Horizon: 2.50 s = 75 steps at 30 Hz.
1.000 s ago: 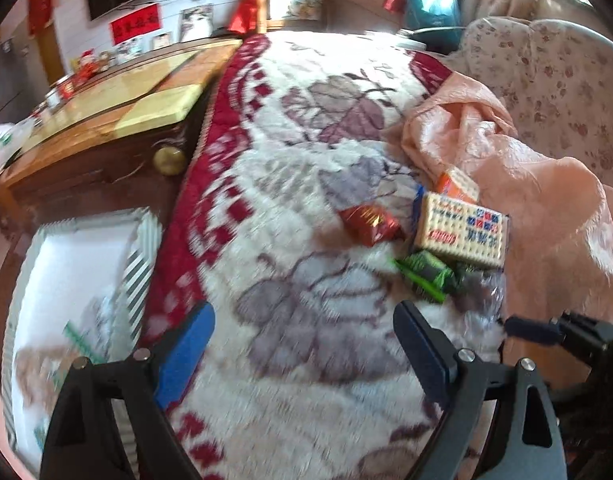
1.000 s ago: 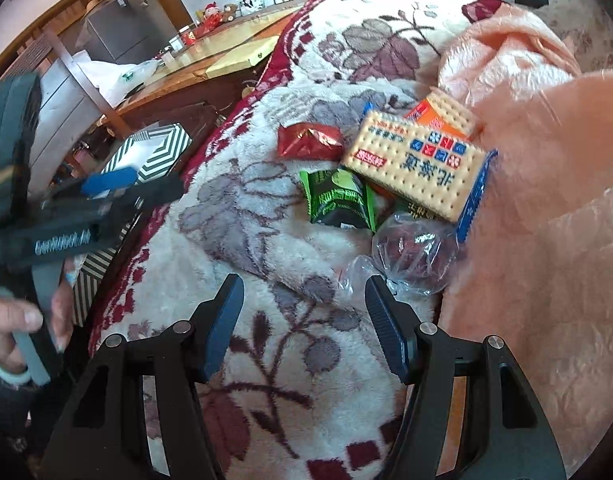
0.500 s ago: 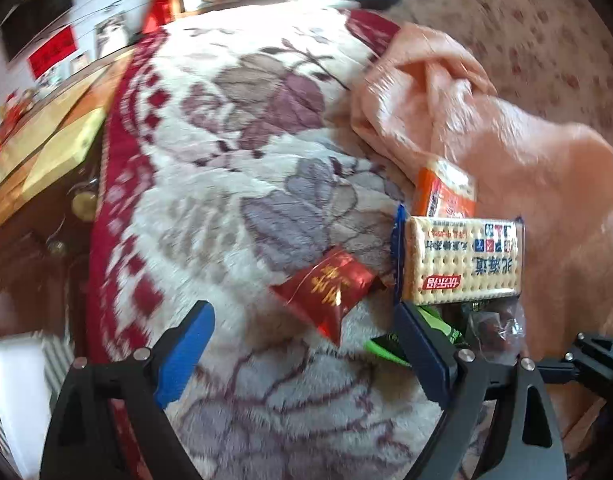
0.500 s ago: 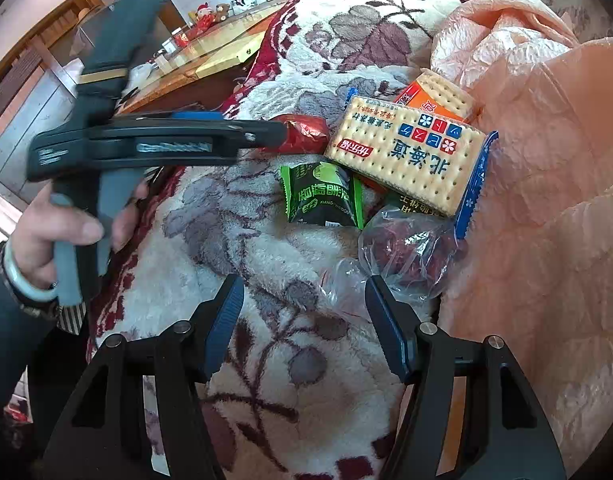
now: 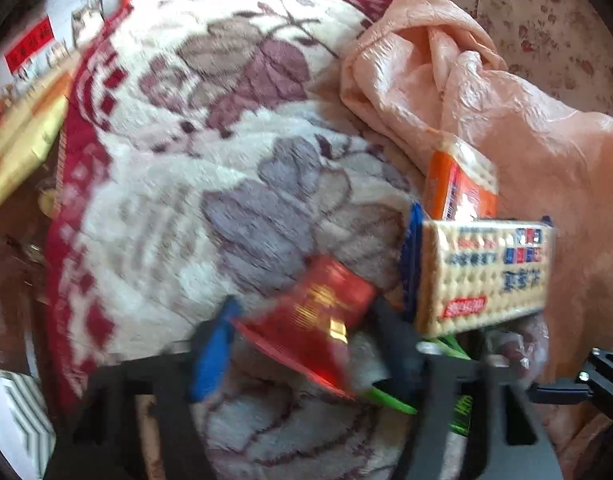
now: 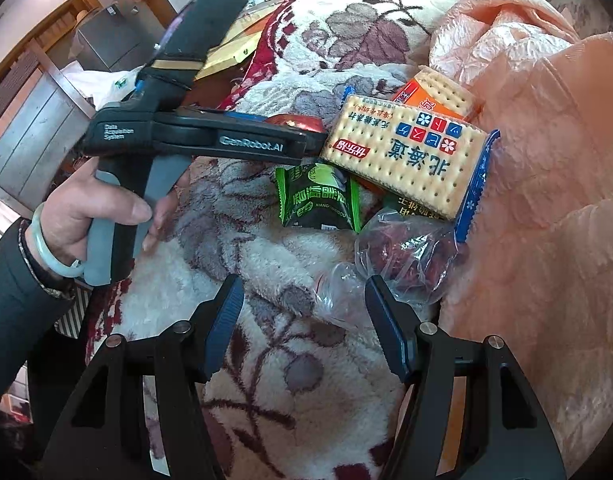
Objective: Organize snacks
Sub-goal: 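Grasp the red candy packet with the left gripper while the right gripper grasps a green packet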
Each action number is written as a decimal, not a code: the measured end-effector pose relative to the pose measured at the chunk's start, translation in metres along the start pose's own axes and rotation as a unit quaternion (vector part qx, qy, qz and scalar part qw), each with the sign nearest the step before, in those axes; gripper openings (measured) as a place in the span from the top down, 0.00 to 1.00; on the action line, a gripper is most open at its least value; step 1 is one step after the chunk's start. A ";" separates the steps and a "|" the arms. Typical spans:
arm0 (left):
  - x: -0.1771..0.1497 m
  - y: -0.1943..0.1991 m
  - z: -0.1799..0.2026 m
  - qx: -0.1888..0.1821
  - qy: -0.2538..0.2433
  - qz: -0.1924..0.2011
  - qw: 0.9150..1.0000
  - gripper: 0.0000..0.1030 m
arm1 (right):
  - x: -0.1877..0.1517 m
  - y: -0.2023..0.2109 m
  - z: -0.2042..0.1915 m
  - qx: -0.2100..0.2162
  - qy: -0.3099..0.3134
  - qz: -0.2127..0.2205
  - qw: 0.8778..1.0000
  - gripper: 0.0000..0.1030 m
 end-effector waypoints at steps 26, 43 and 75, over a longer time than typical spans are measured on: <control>0.009 0.016 -0.051 0.005 0.127 0.002 0.992 0.20 | 0.004 -0.001 0.002 0.001 0.000 0.002 1.000 0.38; 0.026 -0.008 -0.040 0.023 0.094 0.000 0.995 0.46 | 0.004 -0.001 0.001 0.004 0.003 0.006 1.000 0.38; -0.116 0.070 -0.075 0.027 0.198 -0.006 0.980 0.46 | 0.049 -0.045 0.003 -0.020 0.038 -0.025 0.999 0.66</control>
Point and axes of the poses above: each gripper's, at about its wrist camera, not at the fingertips, and y roughly against the way its jaws point, z to its right, x to its top, the point moved 10 cm from there along -y, roughly the way its jaws point, and after that the axes turned 15 degrees about x, right-handed, at the moved point
